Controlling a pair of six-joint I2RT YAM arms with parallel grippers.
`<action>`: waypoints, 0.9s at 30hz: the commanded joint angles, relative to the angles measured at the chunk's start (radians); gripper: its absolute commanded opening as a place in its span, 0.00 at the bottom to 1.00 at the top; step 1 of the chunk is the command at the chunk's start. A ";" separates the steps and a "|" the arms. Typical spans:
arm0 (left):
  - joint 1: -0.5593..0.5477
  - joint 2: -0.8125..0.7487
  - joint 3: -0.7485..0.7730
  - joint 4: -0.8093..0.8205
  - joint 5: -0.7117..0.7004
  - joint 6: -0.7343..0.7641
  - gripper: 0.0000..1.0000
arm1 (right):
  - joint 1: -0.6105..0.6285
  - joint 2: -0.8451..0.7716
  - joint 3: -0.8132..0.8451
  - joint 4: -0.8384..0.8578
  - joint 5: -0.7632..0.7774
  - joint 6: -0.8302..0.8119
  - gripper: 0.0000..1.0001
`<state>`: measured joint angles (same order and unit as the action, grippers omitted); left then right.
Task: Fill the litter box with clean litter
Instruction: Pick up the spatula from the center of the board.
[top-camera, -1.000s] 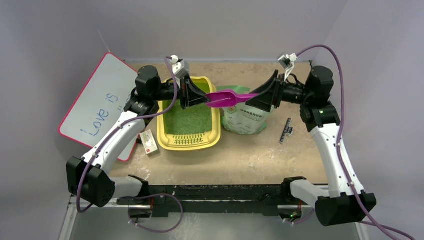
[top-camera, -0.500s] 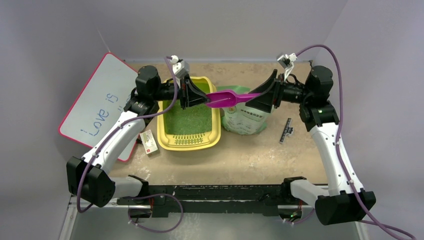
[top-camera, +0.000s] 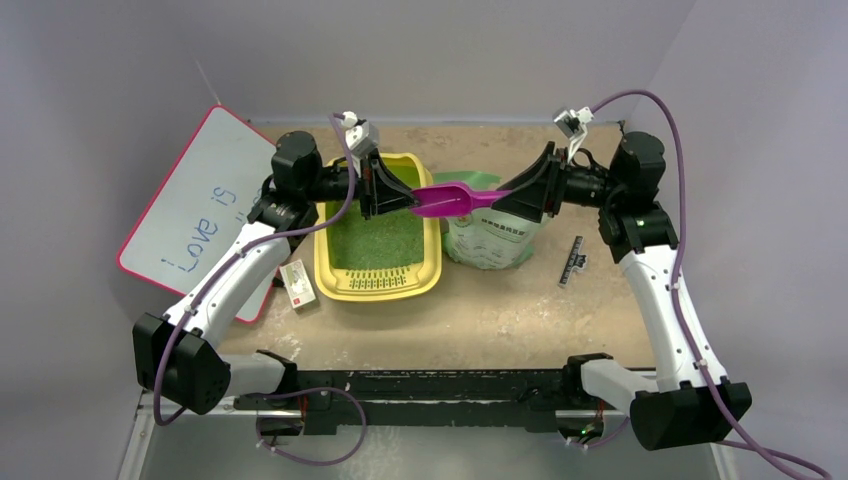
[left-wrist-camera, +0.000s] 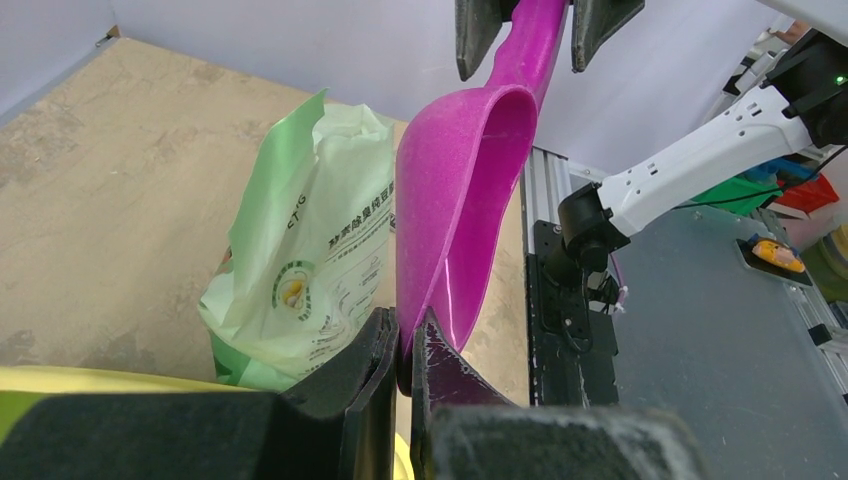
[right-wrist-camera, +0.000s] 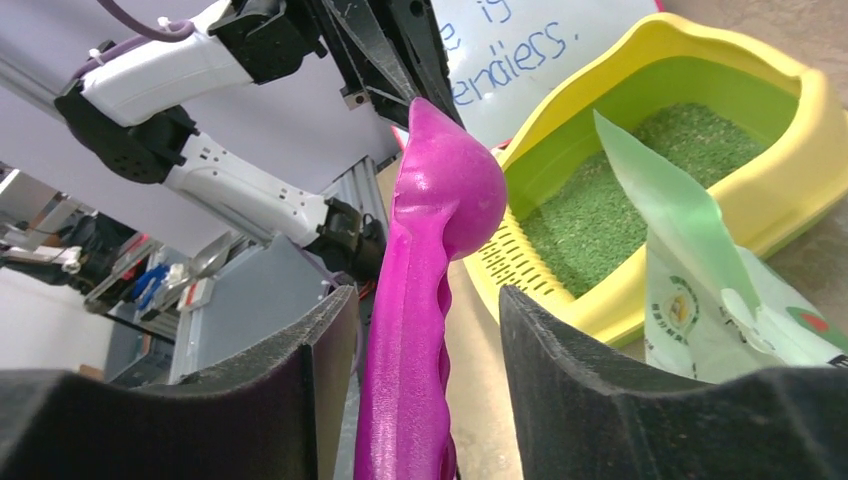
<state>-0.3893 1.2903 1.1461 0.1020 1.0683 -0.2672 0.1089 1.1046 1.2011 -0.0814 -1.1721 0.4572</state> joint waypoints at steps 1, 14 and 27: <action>-0.008 -0.008 0.016 0.021 0.038 0.030 0.00 | 0.002 -0.004 0.026 0.014 -0.073 -0.024 0.53; -0.008 0.003 0.042 -0.061 0.042 0.091 0.00 | 0.002 -0.007 0.020 0.038 -0.094 -0.007 0.34; -0.008 -0.011 0.021 0.033 0.016 0.028 0.00 | 0.002 -0.018 0.007 -0.054 -0.070 -0.051 0.69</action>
<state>-0.3893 1.2961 1.1481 0.0257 1.0744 -0.2005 0.1093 1.1049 1.2011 -0.1314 -1.2404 0.4320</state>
